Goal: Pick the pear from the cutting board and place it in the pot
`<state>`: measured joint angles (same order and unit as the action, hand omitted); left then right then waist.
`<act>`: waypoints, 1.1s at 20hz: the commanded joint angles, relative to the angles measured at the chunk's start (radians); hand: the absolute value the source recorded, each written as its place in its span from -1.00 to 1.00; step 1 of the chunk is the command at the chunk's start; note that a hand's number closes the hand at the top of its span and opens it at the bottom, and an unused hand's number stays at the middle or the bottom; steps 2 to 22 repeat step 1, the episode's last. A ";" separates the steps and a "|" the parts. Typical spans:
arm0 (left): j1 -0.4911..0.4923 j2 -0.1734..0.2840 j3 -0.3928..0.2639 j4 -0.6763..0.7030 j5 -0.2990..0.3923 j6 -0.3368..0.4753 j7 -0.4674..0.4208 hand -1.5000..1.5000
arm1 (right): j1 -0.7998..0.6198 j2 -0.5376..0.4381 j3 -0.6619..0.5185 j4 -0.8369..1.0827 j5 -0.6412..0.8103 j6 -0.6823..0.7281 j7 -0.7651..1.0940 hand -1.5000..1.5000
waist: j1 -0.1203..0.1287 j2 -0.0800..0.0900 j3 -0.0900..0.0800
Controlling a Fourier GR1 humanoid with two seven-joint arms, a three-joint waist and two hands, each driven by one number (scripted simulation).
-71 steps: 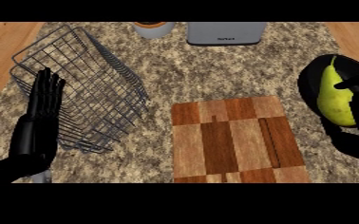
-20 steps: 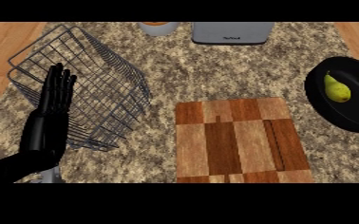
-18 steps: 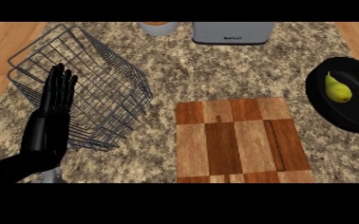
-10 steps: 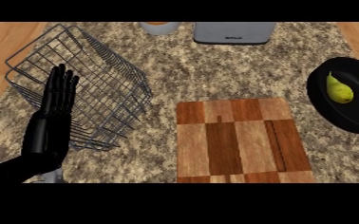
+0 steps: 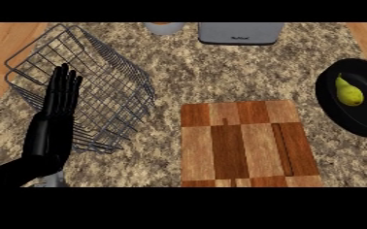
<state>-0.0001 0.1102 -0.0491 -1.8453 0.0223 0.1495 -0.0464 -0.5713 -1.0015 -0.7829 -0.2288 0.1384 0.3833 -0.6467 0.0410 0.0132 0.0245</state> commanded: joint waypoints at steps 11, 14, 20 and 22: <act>0.022 -0.034 -0.036 0.094 0.011 -0.010 0.025 0.00 | 0.007 -0.023 -0.024 0.029 -0.014 -0.021 -0.006 -1.00 | 0.003 0.027 -0.011; 0.022 -0.034 -0.036 0.094 0.011 -0.010 0.025 0.00 | 0.007 -0.023 -0.024 0.029 -0.014 -0.021 -0.006 -1.00 | 0.003 0.027 -0.011; 0.022 -0.034 -0.036 0.094 0.011 -0.010 0.025 0.00 | 0.007 -0.023 -0.024 0.029 -0.014 -0.021 -0.006 -1.00 | 0.003 0.027 -0.011; 0.022 -0.034 -0.036 0.094 0.011 -0.010 0.025 0.00 | 0.007 -0.023 -0.024 0.029 -0.014 -0.021 -0.006 -1.00 | 0.003 0.027 -0.011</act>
